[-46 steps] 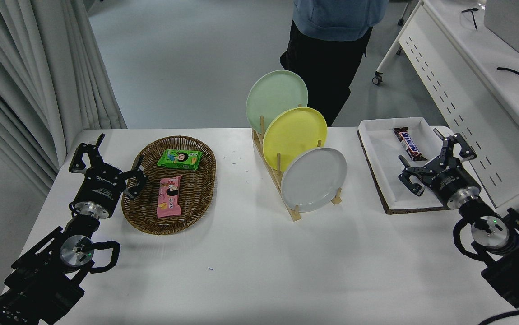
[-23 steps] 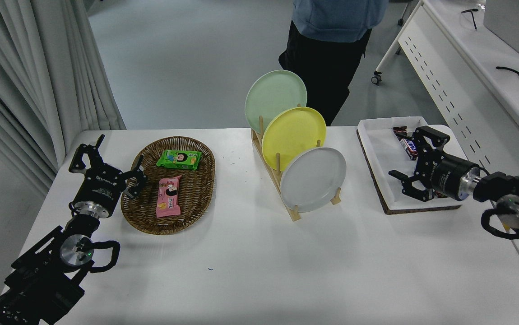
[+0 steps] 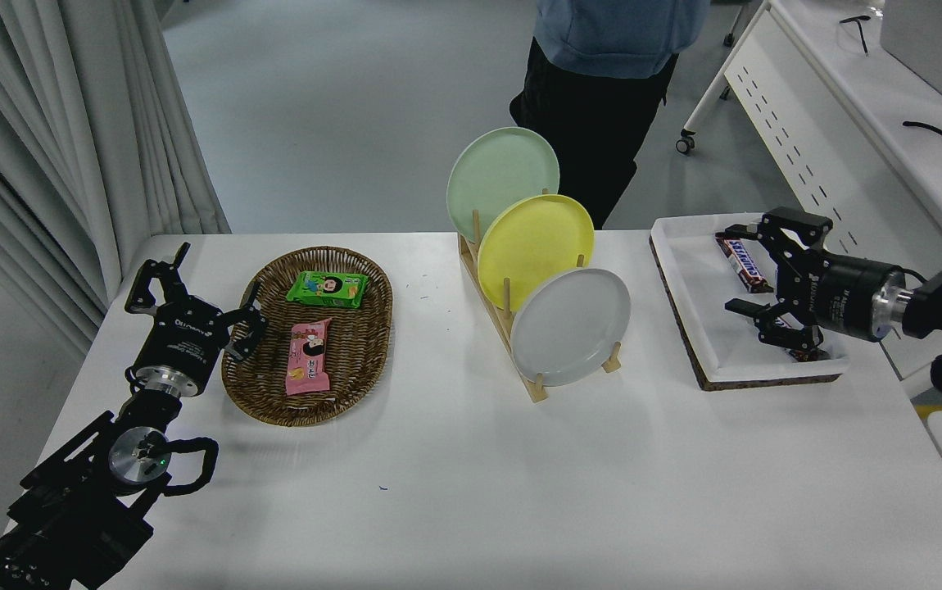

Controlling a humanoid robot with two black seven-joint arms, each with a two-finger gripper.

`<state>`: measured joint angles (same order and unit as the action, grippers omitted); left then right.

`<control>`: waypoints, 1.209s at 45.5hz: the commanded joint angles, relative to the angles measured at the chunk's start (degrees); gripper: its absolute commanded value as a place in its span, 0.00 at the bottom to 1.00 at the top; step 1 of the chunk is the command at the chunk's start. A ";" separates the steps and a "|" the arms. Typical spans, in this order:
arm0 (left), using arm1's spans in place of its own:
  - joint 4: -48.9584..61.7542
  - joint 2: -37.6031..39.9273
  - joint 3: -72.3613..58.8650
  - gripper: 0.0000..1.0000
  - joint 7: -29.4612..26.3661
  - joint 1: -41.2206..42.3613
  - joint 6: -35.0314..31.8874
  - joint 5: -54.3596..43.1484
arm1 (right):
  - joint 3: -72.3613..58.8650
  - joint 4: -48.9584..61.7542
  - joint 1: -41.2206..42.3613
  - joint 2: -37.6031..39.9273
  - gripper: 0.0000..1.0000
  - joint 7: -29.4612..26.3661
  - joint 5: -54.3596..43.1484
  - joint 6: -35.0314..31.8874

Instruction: Place the plate on the table

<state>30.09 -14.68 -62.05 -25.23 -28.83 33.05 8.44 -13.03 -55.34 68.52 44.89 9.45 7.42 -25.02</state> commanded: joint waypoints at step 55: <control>-0.03 0.00 0.00 1.00 0.00 0.00 0.00 0.00 | 0.72 4.72 5.93 -15.71 0.99 -14.02 6.03 12.45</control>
<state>30.09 -14.68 -62.05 -25.23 -28.83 33.05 8.44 -14.67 -55.04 75.19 33.89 -4.12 16.04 -13.56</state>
